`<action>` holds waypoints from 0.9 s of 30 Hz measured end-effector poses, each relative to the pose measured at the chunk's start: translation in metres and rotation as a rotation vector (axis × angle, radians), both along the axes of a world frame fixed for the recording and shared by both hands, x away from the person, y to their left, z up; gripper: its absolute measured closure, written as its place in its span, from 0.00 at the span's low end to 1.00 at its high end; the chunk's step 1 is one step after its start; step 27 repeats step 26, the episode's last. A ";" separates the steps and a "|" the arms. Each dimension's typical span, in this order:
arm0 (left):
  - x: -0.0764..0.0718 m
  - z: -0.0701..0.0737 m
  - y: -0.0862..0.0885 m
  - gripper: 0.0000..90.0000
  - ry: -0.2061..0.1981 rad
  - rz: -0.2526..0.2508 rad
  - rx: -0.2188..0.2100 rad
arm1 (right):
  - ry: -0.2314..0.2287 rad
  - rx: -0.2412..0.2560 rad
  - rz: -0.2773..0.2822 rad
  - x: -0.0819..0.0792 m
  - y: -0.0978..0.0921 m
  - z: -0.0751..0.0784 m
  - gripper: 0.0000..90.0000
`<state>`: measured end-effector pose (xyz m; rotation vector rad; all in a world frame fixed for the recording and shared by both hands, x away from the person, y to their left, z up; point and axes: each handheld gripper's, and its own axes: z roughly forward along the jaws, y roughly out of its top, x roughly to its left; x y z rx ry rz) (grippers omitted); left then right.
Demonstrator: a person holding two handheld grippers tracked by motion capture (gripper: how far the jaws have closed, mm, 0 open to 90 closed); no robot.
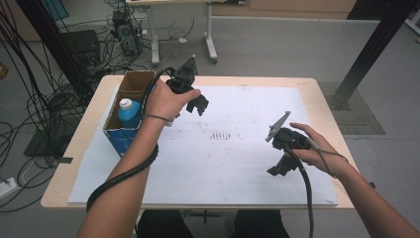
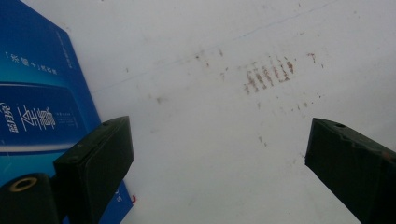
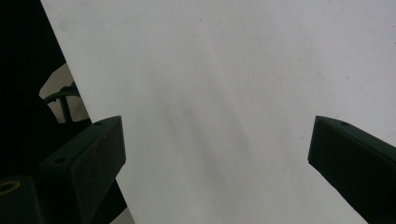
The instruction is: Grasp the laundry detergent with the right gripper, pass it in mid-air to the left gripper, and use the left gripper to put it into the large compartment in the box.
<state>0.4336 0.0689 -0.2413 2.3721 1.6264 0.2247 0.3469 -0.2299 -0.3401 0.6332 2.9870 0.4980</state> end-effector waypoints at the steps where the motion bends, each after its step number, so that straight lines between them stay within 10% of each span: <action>1: 0.000 0.000 0.000 0.09 -0.002 0.002 0.003 | 0.001 0.000 -0.001 0.000 0.000 0.000 0.05; 27: -0.001 -0.003 -0.001 0.10 0.008 0.004 -0.005 | 0.004 0.000 0.002 -0.003 0.000 -0.003 0.05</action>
